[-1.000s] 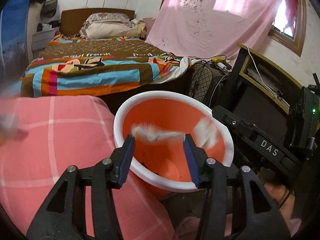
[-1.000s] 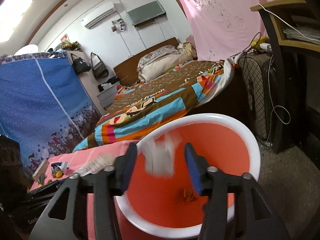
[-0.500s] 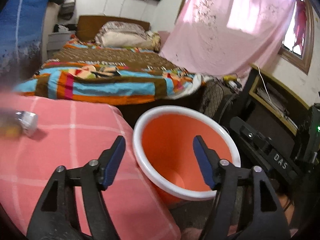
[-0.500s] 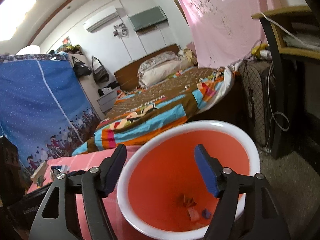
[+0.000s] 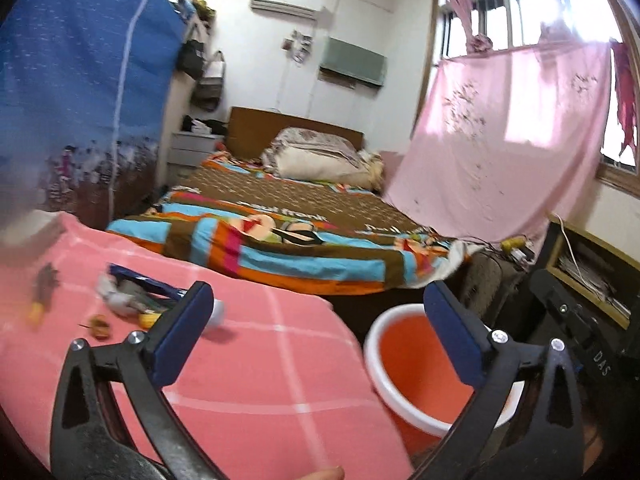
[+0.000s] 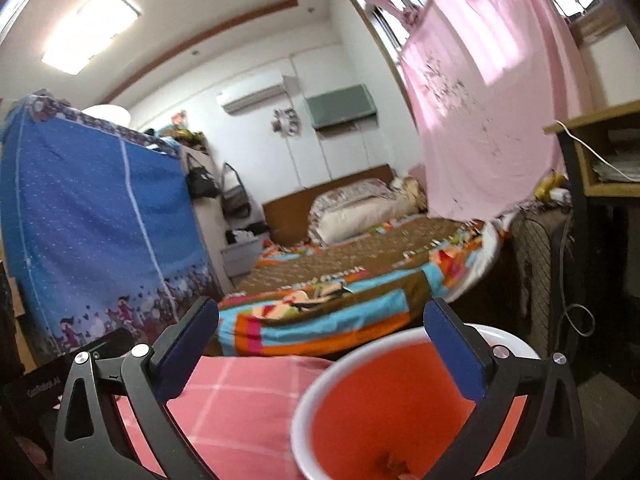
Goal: Collect trash
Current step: 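Move both tools back over the remaining trash on the bedspread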
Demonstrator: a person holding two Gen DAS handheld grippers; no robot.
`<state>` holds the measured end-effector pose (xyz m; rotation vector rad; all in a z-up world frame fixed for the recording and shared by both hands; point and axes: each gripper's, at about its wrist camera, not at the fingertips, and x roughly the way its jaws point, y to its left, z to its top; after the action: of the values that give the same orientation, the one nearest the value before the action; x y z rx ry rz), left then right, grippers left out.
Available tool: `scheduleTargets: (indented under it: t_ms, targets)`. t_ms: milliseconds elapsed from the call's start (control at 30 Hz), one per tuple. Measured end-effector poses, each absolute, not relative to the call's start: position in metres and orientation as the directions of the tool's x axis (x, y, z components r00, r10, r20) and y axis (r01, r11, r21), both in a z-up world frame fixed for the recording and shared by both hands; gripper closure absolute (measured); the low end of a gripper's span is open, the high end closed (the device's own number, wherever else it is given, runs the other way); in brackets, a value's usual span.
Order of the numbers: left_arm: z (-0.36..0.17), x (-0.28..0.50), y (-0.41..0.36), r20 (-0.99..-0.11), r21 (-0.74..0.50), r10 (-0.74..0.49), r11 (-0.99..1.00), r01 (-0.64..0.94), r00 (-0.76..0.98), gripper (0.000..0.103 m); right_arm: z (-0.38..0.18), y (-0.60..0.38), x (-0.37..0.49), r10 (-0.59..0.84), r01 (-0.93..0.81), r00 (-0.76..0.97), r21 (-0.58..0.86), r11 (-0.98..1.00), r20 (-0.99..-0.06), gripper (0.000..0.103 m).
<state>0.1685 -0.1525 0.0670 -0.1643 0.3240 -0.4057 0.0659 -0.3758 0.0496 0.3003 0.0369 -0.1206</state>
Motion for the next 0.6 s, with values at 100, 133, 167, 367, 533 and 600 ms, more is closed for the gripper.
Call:
scheduleTargets:
  t_ms: [100,133,167,367,533,600]
  targets:
    - [0.068,0.163,-0.131,-0.249,-0.211,-0.365,0.924,0.318,0.897,0.0,0.052,-0.36,0.066,-0.091,0.09,0.996,0.273,0.958,-0.009,0.0]
    - [0.067,0.161,-0.123,-0.238,-0.205,-0.348,0.931,0.303,0.907,0.0,0.054,-0.353,0.066,-0.081,0.075,0.997,0.264,0.962,0.011,0.0]
    - [0.068,0.158,-0.115,-0.226,-0.198,-0.329,0.937,0.287,0.917,0.0,0.055,-0.347,0.067,-0.071,0.061,0.997,0.258,0.964,0.029,0.0]
    - [0.069,0.148,-0.072,-0.172,-0.178,-0.24,0.961,0.21,0.955,0.0,0.061,-0.309,0.07,-0.005,-0.02,0.993,0.206,0.978,0.118,0.0]
    - [0.07,0.142,-0.039,-0.123,-0.137,-0.163,0.98,0.146,0.979,0.0,0.06,-0.28,0.072,0.05,-0.078,0.984,0.16,0.984,0.172,0.0]
    - [0.069,0.142,-0.028,-0.114,-0.116,-0.143,0.985,0.129,0.983,0.0,0.061,-0.267,0.074,0.071,-0.097,0.98,0.135,0.986,0.186,0.0]
